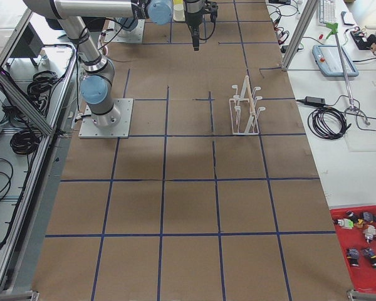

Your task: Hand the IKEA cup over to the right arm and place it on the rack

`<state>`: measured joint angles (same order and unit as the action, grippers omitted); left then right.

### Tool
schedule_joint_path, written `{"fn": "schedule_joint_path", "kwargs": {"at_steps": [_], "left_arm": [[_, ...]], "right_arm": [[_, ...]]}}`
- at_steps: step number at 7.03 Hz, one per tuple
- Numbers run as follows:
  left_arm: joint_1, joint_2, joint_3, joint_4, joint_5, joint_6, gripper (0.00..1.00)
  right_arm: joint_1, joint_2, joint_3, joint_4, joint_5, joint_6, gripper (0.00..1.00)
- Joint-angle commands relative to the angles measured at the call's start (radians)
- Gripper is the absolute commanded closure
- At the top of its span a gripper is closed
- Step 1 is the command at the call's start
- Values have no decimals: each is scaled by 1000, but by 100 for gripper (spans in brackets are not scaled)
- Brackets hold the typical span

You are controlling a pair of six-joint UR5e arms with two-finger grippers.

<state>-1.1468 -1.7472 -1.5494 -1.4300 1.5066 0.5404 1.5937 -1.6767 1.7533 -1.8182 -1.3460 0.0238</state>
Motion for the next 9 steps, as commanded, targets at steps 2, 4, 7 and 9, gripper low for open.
{"fn": "schedule_joint_path", "kwargs": {"at_steps": [2,4,7,9], "left_arm": [[-28,-67,-6,182,-366,96,100],[-62,-83,-68,352,-526,137,100],[-71,-87,-417,965,-821,135,100],[-130,-132,-521,1214,-1004,130,100]], "right_arm": [[0,60,139,-405,236,75,0],[0,156,220,-740,383,283,1],[6,248,342,-1299,453,868,3],[8,278,400,-1601,452,1194,4]]}}
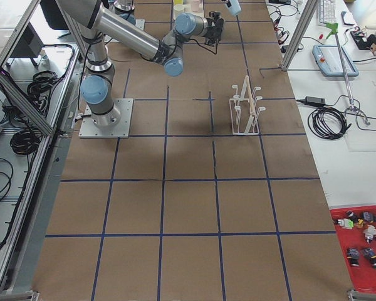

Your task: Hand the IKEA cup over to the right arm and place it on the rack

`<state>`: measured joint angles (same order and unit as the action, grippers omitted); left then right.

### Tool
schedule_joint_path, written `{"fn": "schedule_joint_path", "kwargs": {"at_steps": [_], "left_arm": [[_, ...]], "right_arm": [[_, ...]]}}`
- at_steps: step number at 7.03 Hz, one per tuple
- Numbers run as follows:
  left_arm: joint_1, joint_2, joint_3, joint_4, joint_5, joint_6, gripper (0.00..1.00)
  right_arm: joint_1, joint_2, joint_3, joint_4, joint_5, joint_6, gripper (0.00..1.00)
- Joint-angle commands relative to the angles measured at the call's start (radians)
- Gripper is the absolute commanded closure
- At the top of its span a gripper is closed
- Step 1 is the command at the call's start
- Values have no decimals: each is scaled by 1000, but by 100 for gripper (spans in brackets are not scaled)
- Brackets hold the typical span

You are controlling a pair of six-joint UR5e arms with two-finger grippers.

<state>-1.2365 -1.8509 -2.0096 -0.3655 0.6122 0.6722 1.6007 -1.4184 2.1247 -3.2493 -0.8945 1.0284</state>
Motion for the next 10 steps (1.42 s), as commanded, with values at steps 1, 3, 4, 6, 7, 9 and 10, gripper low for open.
{"fn": "schedule_joint_path", "kwargs": {"at_steps": [1,3,4,6,7,9,10], "left_arm": [[-134,-54,-67,243,-127,-9,100],[-172,-80,-101,394,-275,-29,100],[-172,-86,-139,493,-297,-67,100],[-153,-85,-166,548,-298,-194,100],[-126,-86,-166,588,-299,-257,100],[-113,-111,-159,741,-307,-400,100],[-115,-152,-156,805,-301,-422,100]], "right_arm": [[14,56,35,-361,-15,373,4],[68,133,32,-608,-139,580,0],[106,141,31,-604,-191,588,0],[111,153,38,-596,-198,579,0],[111,180,44,-558,-187,581,0],[125,236,43,-556,-257,587,1],[152,234,38,-559,-382,588,1]]}}
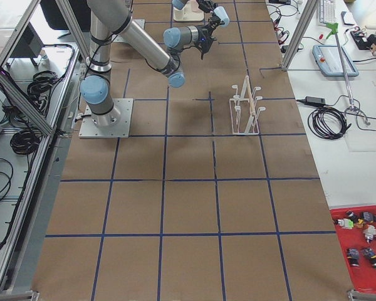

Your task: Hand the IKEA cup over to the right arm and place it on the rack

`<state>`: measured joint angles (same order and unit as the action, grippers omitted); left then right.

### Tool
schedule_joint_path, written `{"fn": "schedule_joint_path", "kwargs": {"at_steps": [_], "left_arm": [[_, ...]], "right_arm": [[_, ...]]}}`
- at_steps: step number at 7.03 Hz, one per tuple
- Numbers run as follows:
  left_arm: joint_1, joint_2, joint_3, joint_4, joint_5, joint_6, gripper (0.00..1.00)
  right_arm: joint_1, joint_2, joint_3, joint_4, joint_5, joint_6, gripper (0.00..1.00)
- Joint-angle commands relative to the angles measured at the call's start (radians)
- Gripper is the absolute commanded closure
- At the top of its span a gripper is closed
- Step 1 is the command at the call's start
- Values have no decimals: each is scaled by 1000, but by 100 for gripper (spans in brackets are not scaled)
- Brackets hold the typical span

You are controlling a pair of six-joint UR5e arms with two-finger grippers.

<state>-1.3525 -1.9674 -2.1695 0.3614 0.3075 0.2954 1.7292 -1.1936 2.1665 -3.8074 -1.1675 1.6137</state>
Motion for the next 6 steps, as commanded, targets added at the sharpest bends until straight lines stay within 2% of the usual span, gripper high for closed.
{"fn": "schedule_joint_path", "kwargs": {"at_steps": [1,3,6], "left_arm": [[1,-47,7,96,10,-48,100],[-10,-33,7,103,42,-94,100],[-37,-36,7,105,76,-102,100]], "right_arm": [[47,12,-17,-1,-168,8,1],[93,51,-78,0,-246,41,1],[173,136,-144,3,-239,46,1]]}}
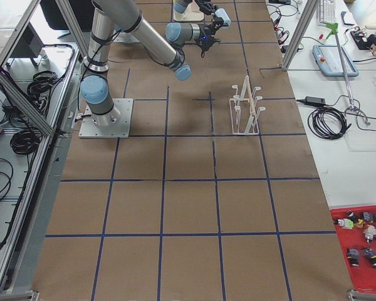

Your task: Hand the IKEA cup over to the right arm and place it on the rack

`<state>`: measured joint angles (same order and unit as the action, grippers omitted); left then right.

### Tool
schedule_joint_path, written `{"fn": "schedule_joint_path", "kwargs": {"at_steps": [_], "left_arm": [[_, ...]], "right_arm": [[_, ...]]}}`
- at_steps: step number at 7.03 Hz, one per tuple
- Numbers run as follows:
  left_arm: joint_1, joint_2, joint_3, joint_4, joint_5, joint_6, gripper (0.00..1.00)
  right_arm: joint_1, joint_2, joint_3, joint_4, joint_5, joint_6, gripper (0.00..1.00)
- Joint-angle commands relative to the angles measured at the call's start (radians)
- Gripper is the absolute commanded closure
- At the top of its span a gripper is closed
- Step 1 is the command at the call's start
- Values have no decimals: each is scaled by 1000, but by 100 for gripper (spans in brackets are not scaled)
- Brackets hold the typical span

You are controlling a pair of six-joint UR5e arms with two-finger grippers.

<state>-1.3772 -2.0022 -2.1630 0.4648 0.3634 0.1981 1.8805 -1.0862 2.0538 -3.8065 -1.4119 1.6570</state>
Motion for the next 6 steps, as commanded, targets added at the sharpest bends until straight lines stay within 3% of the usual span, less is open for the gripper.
{"fn": "schedule_joint_path", "kwargs": {"at_steps": [1,3,6], "left_arm": [[-16,-1,0,1,22,-5,100],[-17,0,0,1,22,-8,100],[-17,-12,0,58,22,-55,100]], "right_arm": [[40,41,-52,4,13,3,1],[43,43,-69,5,91,1,1],[43,95,-122,7,94,1,1]]}}
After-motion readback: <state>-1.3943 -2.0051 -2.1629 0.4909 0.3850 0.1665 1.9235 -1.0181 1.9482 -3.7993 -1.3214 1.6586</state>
